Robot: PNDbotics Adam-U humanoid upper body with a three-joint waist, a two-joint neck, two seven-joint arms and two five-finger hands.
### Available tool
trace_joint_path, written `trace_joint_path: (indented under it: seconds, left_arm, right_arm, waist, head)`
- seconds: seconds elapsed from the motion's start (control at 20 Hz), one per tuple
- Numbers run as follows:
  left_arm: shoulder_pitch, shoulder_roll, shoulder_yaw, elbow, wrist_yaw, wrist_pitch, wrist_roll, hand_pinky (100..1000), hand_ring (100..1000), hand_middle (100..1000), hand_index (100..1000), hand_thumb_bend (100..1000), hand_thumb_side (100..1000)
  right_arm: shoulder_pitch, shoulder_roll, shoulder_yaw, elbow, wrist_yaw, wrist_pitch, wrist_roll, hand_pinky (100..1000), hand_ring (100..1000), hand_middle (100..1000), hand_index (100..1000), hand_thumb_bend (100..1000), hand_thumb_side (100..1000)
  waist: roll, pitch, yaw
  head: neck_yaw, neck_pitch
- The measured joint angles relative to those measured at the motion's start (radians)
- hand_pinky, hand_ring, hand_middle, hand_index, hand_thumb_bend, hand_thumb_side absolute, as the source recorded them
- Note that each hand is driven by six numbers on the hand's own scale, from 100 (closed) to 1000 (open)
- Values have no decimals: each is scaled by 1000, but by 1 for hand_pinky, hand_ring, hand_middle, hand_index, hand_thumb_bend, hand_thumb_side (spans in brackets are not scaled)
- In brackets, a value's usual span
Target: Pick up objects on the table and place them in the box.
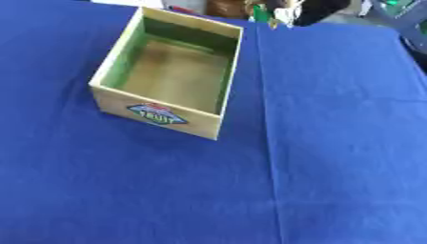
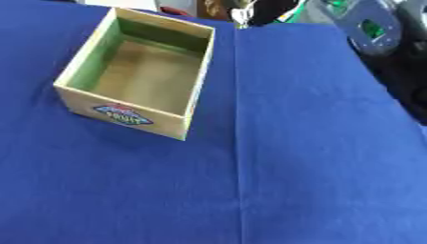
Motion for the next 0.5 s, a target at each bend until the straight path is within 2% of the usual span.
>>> trace_joint_path:
  seconds: [0.3, 0.5]
  left_arm:
    - [1, 0, -2, 0, 2, 0, -5, 563, 531, 525, 747, 100, 643]
    - [1, 0, -6, 0, 7, -1, -10, 563, 531, 525, 747, 100, 643]
  right_arm:
    - [-125, 116, 18, 59, 19, 4, 3, 739, 643, 409, 504, 100, 397]
    - [-170, 204, 39, 133, 34, -3, 0, 743, 644, 412, 512, 100, 398]
  waist:
    - [1, -5, 5]
    - [5, -5, 12]
  head:
    - [-10, 1]
    - [-22, 1]
